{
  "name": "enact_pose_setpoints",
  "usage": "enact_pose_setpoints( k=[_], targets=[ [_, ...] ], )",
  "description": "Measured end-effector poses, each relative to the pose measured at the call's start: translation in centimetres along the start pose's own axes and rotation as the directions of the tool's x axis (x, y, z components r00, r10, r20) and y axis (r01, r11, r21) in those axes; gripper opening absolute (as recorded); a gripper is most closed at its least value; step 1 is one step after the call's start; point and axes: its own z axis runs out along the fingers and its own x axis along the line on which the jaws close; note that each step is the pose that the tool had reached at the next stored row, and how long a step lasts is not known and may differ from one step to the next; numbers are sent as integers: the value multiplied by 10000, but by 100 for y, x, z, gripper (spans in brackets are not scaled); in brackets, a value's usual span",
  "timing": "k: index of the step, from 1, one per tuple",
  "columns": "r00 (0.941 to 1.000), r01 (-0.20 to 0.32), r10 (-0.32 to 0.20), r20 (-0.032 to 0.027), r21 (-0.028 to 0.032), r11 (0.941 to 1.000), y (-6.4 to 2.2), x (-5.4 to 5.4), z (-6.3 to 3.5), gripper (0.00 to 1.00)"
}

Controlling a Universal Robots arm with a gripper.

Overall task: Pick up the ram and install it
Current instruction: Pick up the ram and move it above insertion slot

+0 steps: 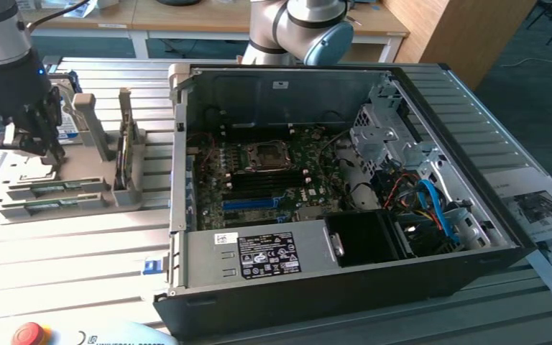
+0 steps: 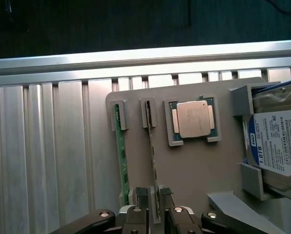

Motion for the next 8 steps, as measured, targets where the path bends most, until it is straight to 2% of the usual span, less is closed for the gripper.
enact_pose_setpoints(
  k=[8],
  targets=[
    [10000,0,0,-21,-1,10000,-8,84,-1,24]
  ],
)
